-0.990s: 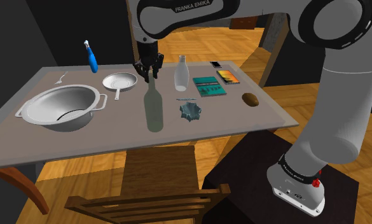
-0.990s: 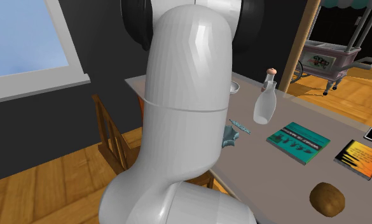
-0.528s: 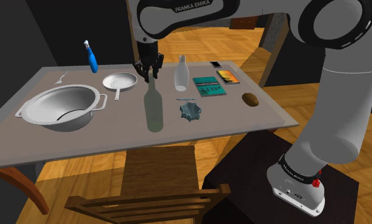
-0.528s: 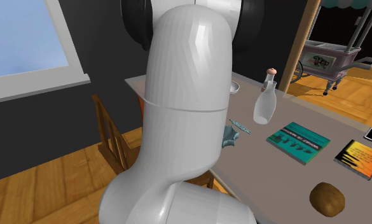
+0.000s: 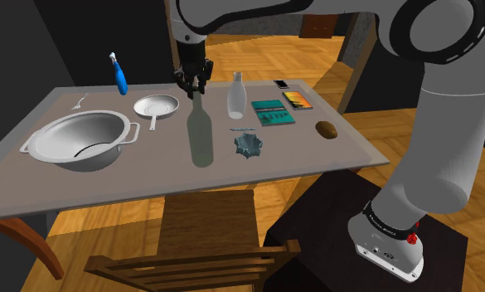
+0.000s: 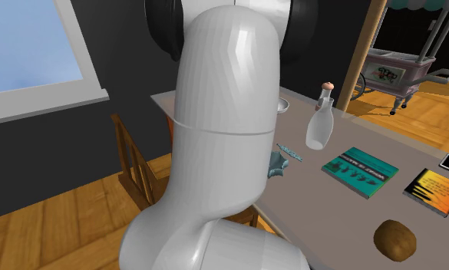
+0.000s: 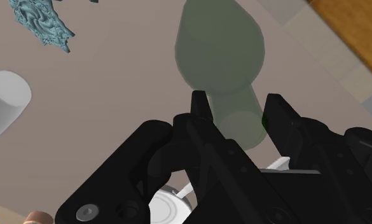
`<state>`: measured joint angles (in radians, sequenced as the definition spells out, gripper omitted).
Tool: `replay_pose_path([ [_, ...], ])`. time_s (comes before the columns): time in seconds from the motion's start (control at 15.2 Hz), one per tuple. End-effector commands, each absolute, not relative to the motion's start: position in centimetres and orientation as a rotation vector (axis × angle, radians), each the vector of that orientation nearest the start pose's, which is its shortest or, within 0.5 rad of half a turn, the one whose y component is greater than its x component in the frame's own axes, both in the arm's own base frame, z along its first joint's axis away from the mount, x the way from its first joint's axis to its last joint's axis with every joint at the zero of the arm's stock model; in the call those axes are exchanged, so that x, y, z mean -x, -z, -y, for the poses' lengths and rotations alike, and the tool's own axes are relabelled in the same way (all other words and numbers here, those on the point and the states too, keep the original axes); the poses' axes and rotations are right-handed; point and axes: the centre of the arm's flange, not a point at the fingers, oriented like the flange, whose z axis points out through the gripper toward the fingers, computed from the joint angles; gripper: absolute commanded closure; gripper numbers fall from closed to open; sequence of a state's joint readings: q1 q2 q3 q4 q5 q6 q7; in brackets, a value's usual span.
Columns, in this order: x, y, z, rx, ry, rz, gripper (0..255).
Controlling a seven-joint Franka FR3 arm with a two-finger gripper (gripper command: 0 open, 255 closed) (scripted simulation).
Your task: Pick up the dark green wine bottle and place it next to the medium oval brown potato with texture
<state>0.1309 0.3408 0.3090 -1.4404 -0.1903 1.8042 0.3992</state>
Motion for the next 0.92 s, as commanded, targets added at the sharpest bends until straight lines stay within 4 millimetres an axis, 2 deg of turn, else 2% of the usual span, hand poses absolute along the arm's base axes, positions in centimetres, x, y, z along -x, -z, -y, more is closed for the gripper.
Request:
replay_pose_path([
  [0.0,-61.9,-51.8,-24.2,3.199,0.113,0.100,255],
  [0.86,-61.9,-58.7,-24.2,3.199,0.113,0.100,255],
])
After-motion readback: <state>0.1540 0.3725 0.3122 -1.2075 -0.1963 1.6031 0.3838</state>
